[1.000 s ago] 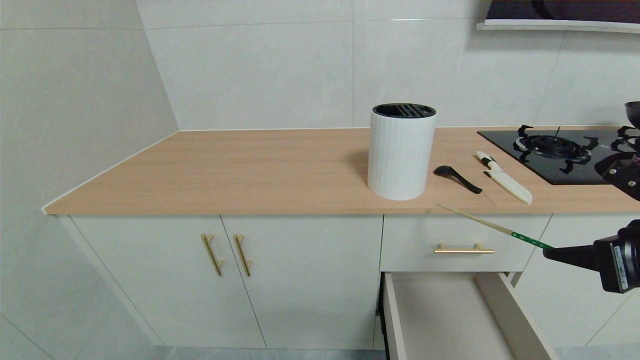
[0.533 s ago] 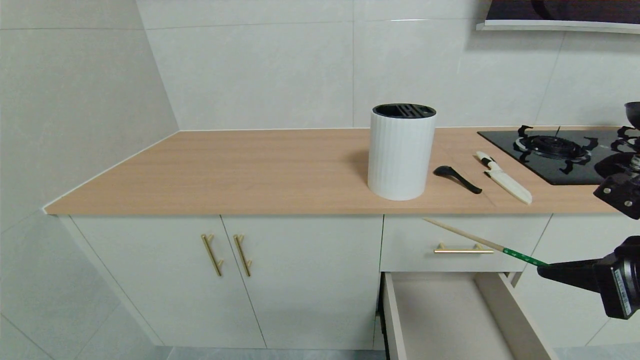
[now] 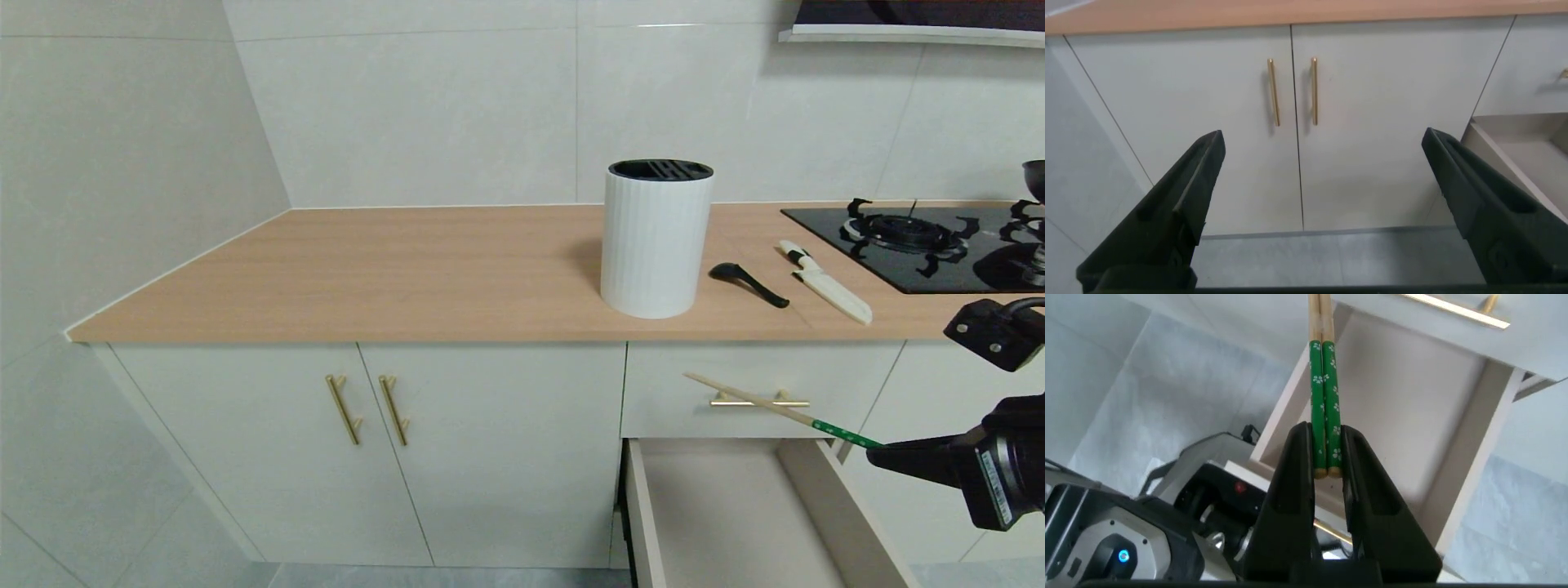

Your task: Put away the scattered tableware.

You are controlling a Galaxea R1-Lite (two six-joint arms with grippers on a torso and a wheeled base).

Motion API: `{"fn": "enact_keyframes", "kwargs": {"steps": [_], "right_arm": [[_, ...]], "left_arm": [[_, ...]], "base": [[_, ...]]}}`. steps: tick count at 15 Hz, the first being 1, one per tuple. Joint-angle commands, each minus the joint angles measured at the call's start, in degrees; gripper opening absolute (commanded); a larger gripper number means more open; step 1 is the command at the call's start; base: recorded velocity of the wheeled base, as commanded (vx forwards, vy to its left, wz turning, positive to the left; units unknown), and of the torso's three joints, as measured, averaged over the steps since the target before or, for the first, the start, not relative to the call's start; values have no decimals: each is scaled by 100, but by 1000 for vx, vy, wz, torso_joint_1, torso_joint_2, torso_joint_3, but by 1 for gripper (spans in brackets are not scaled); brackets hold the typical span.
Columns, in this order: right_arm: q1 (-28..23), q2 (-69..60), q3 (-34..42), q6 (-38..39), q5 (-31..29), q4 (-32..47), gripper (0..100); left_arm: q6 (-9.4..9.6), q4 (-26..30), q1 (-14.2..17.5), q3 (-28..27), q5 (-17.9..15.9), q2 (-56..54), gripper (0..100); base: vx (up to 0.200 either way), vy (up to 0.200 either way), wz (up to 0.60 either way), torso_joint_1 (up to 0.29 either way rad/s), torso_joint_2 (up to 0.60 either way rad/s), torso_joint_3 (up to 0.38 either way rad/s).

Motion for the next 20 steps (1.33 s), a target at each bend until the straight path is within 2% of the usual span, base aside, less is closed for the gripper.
{"fn": "enact_keyframes", "kwargs": {"steps": [1, 14, 20], "right_arm": [[11, 94, 19, -6, -3, 3, 0], [2, 701, 80, 3, -38, -84, 0], [11, 991, 63, 3, -38, -84, 0]], "left_arm": [[-1, -1, -1, 1, 1, 2, 100], [-1, -1, -1, 1, 1, 2, 100], [-1, -1, -1, 1, 1, 2, 100]], "base": [[0, 0, 0, -173, 422, 242], [0, 0, 0, -161, 461, 298], [0, 0, 0, -23, 83, 59]]}}
